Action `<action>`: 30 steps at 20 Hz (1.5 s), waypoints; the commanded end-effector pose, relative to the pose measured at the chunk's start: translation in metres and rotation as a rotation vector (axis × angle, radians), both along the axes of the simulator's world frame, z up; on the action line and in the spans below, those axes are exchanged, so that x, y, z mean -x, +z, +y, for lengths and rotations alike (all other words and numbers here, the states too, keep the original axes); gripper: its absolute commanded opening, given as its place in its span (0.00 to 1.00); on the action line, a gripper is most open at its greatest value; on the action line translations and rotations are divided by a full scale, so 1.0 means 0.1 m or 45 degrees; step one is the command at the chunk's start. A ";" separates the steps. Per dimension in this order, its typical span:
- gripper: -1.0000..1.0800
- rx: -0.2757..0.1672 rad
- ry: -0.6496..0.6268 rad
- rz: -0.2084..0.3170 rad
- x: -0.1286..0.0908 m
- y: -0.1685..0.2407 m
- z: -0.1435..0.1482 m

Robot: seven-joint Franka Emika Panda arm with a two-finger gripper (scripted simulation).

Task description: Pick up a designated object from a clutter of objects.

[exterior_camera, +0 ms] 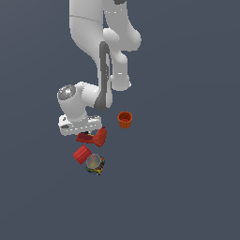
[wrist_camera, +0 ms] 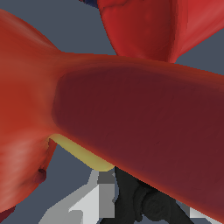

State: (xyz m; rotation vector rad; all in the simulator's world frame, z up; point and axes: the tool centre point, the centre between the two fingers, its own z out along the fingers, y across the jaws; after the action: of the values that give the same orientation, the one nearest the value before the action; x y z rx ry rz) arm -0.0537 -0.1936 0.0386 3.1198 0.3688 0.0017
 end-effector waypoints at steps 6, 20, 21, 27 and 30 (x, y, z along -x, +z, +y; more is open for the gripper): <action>0.00 0.001 -0.001 -0.005 -0.06 0.53 0.02; 0.00 0.003 -0.002 -0.001 -0.19 1.96 0.09; 0.00 0.003 -0.002 -0.001 -0.20 2.06 0.10; 0.00 0.003 -0.002 0.000 -0.27 2.65 0.13; 0.00 0.002 -0.001 0.001 -0.31 2.91 0.14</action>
State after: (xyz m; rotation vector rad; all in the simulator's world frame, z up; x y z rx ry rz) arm -0.0243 -0.1801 0.3164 3.1176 0.3664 0.0026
